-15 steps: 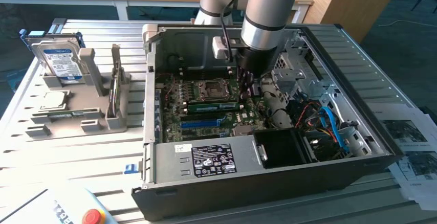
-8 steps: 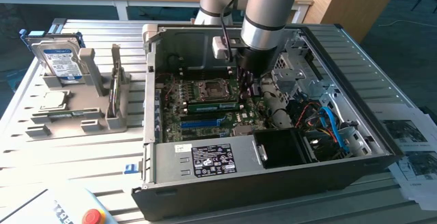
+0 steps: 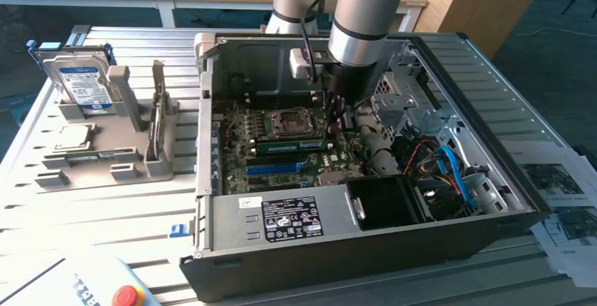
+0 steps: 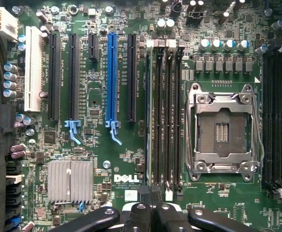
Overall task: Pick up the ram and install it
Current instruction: 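Press down the ram until it locks into place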
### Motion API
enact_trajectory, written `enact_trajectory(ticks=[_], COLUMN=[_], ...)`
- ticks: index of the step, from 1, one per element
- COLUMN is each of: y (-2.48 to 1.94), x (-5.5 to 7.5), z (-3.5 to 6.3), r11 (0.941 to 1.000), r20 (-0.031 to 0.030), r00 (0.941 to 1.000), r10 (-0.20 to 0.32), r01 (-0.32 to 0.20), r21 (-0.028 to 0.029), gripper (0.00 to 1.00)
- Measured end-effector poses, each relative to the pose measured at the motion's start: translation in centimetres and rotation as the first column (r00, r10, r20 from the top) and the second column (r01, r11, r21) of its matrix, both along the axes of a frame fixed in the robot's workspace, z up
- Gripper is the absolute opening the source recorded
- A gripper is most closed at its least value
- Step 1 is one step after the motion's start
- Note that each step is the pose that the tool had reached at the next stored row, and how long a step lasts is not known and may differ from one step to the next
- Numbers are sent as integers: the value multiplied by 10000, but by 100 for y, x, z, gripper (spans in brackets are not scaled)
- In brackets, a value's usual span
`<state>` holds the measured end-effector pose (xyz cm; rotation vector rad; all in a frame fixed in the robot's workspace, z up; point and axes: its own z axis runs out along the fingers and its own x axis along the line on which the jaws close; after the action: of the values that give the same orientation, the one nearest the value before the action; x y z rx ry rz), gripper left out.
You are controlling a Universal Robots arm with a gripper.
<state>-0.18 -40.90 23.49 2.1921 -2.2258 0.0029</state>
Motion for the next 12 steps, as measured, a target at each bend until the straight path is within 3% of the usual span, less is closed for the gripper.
enact_trajectory(ticks=[7, 12], y=[34, 34], x=[2, 2], z=[-11, -12], r11=[10000, 10000], r20=[0, -1], r00=[10000, 10000], r10=[-7, -8], r01=[7, 8], r21=[1, -3], gripper=[10, 10])
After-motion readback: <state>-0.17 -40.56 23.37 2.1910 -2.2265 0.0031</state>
